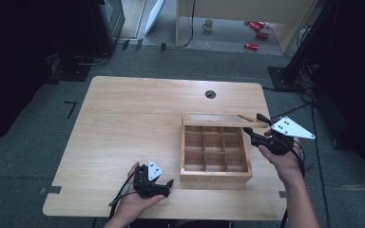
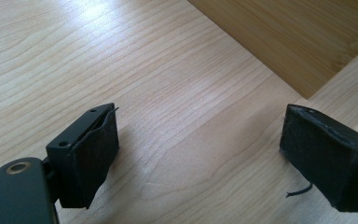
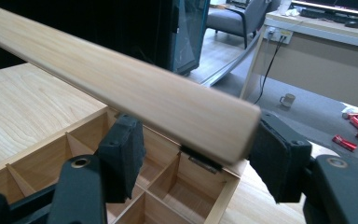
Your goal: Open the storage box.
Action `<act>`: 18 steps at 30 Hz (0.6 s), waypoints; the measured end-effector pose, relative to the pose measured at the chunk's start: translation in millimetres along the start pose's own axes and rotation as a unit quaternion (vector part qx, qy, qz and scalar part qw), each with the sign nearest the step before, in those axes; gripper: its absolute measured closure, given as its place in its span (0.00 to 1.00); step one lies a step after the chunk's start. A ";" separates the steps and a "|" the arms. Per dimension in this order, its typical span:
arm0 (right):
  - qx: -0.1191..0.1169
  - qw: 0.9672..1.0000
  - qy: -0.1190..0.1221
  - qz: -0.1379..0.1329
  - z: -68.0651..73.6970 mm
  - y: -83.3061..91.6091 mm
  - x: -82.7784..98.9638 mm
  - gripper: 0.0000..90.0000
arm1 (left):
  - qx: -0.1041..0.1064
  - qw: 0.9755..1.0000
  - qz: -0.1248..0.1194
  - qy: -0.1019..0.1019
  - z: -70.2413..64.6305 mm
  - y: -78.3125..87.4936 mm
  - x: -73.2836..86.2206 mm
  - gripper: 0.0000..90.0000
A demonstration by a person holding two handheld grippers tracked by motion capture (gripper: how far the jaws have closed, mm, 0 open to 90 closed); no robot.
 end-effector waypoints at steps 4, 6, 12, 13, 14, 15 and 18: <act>-0.007 1.000 -0.003 0.000 -4.7 -4.5 0.4 0.45 | 0.000 1.000 0.000 0.000 -0.1 -0.2 -0.2 0.13; -0.009 1.000 -0.002 0.000 -6.7 -6.9 0.9 0.46 | 0.000 1.000 0.000 0.000 -0.1 -0.2 -0.2 0.13; -0.013 1.000 -0.008 0.000 -13.3 -16.5 3.5 0.46 | 0.000 1.000 0.001 -0.002 0.1 0.0 0.1 0.13; -0.013 1.000 -0.008 0.000 -13.3 -16.5 3.5 0.46 | 0.000 1.000 0.001 -0.002 0.1 0.0 0.1 0.13; -0.012 1.000 -0.010 0.001 -15.7 -20.4 4.7 0.46 | 0.000 1.000 0.001 -0.002 0.1 0.0 0.1 0.13; -0.012 1.000 -0.010 0.002 -16.9 -22.5 5.4 0.47 | 0.000 1.000 0.001 -0.002 0.0 -0.1 0.0 0.13; -0.013 1.000 -0.012 -0.003 -20.6 -27.4 5.6 0.47 | 0.000 1.000 0.000 0.000 -0.2 -0.3 -0.2 0.13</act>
Point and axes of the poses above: each handheld gripper's, and its own axes: y roughly backward along the jaws, x roughly out of its underside, z roughly to its left, the point moved 9 cm from there along -y, roughly forward along the jaws, and after that the axes turned 4 degrees about -x, right-handed, at the moved point
